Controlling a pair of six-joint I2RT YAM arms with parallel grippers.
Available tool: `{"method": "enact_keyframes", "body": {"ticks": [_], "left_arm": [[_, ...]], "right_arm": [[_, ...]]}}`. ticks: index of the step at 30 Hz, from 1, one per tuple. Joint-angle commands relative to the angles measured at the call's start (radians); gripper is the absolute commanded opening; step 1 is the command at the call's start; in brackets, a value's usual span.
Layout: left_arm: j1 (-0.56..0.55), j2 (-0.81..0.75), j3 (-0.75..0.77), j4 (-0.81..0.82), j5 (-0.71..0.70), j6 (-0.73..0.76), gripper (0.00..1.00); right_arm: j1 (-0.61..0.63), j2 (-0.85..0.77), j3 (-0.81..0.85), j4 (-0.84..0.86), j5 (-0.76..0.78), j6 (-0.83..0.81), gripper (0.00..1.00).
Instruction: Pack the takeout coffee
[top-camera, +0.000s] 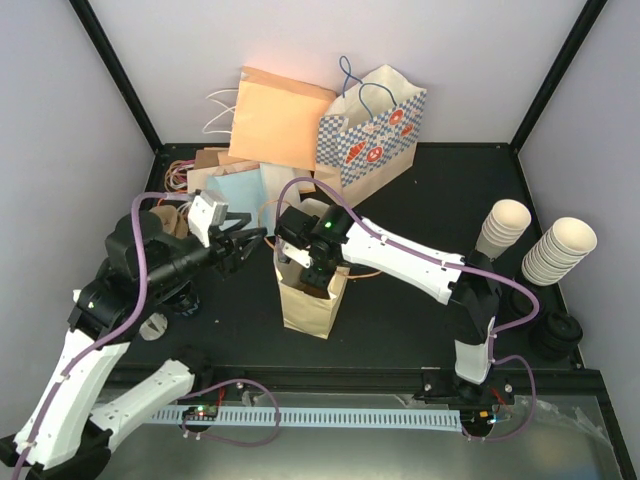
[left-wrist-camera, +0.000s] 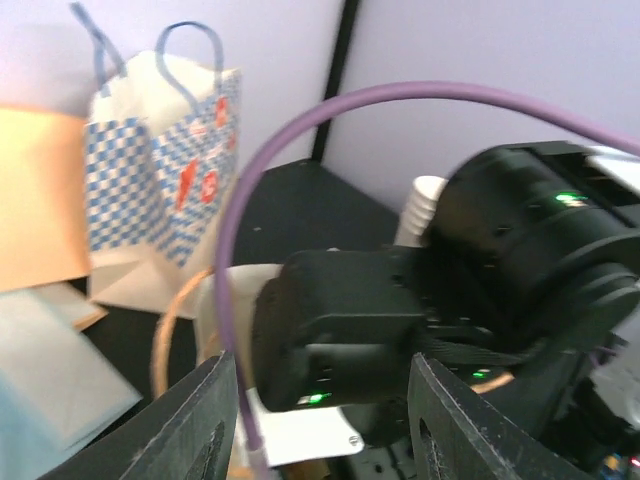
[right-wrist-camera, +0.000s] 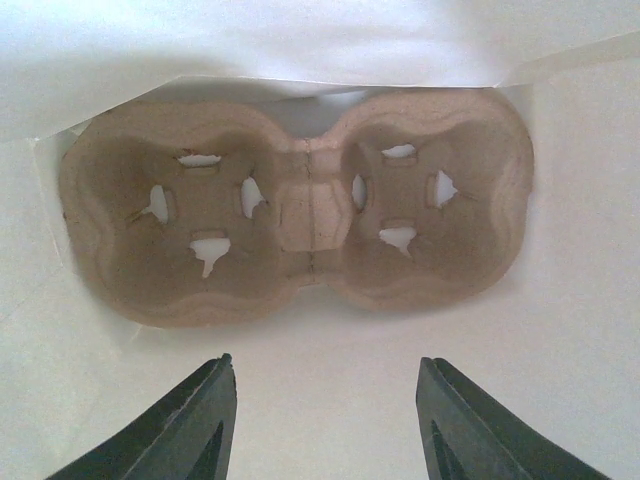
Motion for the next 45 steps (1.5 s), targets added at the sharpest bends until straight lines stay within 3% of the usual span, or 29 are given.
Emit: {"method": "enact_keyframes", "body": {"ticks": [1,5,8,14,18,26,30,37,45], "left_arm": [[-0.025,-0.005,-0.039,0.082,0.219,-0.010,0.49],[-0.093,-0.031,-0.119,0.187,0.309,-0.047,0.46],[-0.219,-0.020,-0.144,0.227,0.276,-0.049,0.46],[-0.483,0.028,-0.134,0.234,0.037,0.051,0.47],[-0.640,0.042,-0.162,0.257,-0.205,0.162,0.47],[-0.951,0.172,-0.244,0.409,-0.707,0.514,0.53],[-0.974,0.235,-0.261,0.475,-0.850,0.601,0.55],[-0.972,0.322,-0.258,0.525,-0.960,0.659,0.52],[-0.966,0.296,-0.259,0.531,-0.977,0.651,0.49]], "right_arm": [[0.004,0.009,0.024,0.011,-0.010,0.016,0.53],[0.004,0.023,0.027,0.013,-0.006,0.018,0.53],[0.003,0.030,0.037,0.010,-0.004,0.016,0.54],[0.004,0.027,0.035,0.017,-0.007,0.008,0.54],[0.004,0.026,0.035,0.020,-0.017,0.005,0.55],[0.003,0.023,0.042,0.019,-0.025,0.002,0.55],[0.004,0.018,0.041,0.018,-0.025,0.003,0.55],[0.004,0.006,0.051,0.015,-0.033,0.003,0.55],[0.004,0.005,0.054,0.015,-0.033,0.001,0.55]]}}
